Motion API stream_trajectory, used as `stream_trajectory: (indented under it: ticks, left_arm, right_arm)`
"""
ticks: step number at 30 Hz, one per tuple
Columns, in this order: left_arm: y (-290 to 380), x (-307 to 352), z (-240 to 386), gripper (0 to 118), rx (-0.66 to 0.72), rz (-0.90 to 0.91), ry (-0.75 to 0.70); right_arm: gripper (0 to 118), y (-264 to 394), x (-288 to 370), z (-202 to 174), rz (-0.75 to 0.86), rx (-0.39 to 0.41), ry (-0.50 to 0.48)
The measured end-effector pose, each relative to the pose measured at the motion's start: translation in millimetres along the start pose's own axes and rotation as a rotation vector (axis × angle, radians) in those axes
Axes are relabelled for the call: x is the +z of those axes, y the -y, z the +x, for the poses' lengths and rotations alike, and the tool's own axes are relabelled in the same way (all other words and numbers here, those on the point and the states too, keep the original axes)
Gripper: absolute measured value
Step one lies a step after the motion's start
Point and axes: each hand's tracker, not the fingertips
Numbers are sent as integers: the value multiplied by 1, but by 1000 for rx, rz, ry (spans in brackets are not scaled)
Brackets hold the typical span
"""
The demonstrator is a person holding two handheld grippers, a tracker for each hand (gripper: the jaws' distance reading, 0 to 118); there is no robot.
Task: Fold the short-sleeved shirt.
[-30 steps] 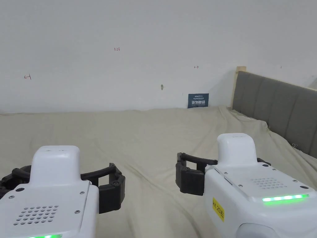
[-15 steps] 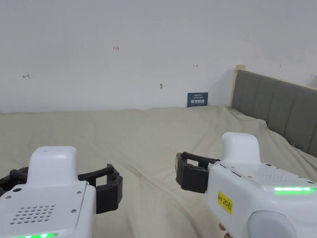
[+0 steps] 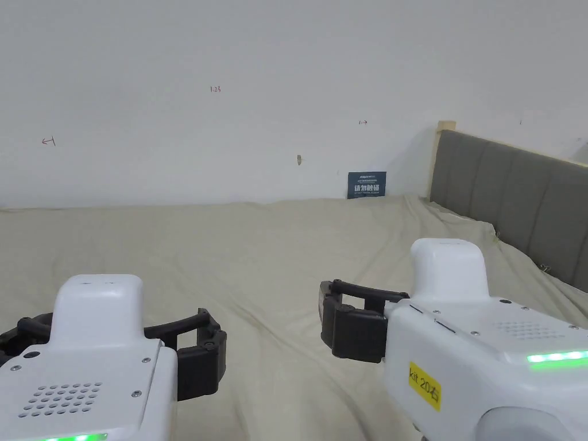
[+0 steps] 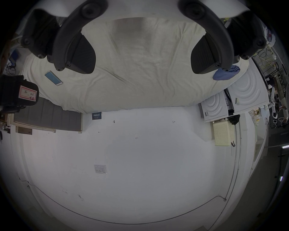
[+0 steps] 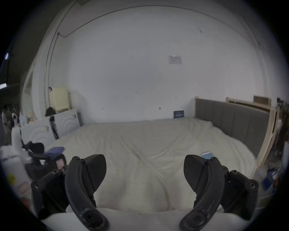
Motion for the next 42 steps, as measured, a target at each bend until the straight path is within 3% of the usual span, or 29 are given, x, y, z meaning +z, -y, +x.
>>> stream_trajectory:
  ticks: [3, 8, 14, 28, 42]
  left_arm:
    - [0, -1, -2, 118, 14, -8, 6]
    - [0, -2, -4, 118, 9, -16, -7]
    - [1, -4, -6, 118, 27, -27, -1]
    - [4, -6, -4, 118, 5, -42, -4]
    - [5, -8, -1, 118, -2, -57, 4]
  right_arm:
    - [102, 0, -2, 15, -20, -98, -113]
    - [102, -2, 4, 4, 9, -5, 11]
    - [102, -4, 2, 7, -53, -61, -63]
    - [102, 1, -9, 16, -119, -73, -99]
    - [102, 5, -9, 11, -115, -46, -59]
